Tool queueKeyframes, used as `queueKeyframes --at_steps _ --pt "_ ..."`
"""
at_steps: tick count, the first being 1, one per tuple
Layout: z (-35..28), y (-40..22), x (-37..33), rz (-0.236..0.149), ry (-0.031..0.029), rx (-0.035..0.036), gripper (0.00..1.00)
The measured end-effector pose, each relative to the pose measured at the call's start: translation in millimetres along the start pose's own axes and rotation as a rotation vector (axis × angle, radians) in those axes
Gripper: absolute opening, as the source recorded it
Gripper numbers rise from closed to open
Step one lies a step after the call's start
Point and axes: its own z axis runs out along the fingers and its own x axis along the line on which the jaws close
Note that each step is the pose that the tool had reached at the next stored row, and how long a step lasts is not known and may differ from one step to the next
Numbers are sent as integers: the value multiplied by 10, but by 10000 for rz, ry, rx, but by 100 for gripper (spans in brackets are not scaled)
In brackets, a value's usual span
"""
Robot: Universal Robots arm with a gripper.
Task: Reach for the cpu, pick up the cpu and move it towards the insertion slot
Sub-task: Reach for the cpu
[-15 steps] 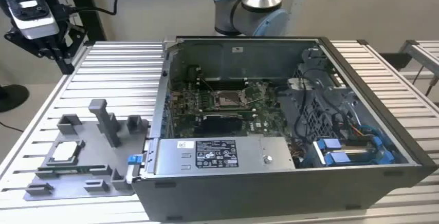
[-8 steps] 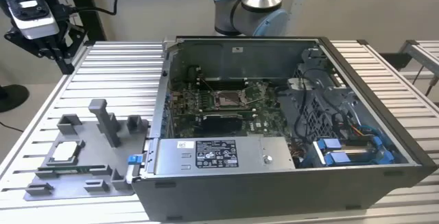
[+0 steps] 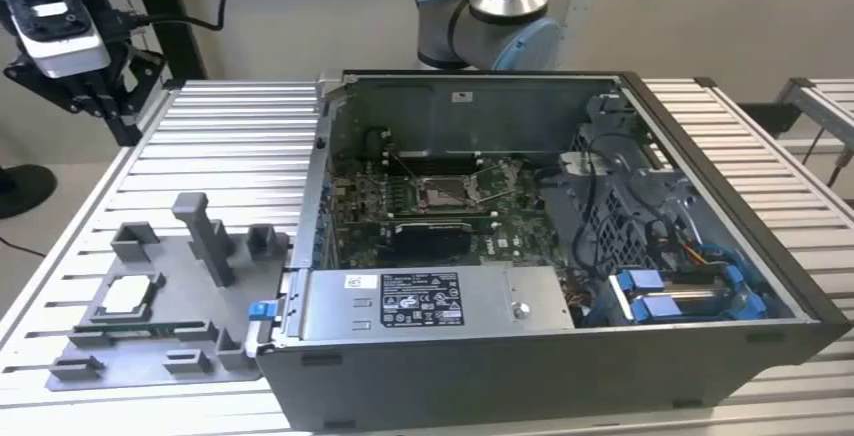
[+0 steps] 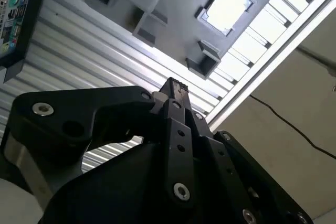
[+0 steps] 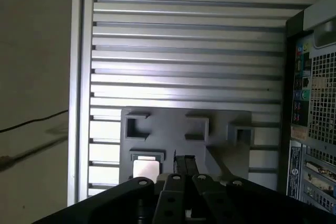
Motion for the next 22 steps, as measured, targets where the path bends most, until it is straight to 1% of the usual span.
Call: queueKeyframes --at_steps 3,5,11,17,19,22 --pt "1 -33 65 -2 -2 -1 0" --pt "1 -58 94 -1 0 0 0" --pt "6 -156 210 -1 0 1 0" --pt "11 -252 281 1 -1 0 0" --pt "14 -272 310 4 -1 0 0" --pt "14 -279 315 3 -1 1 0"
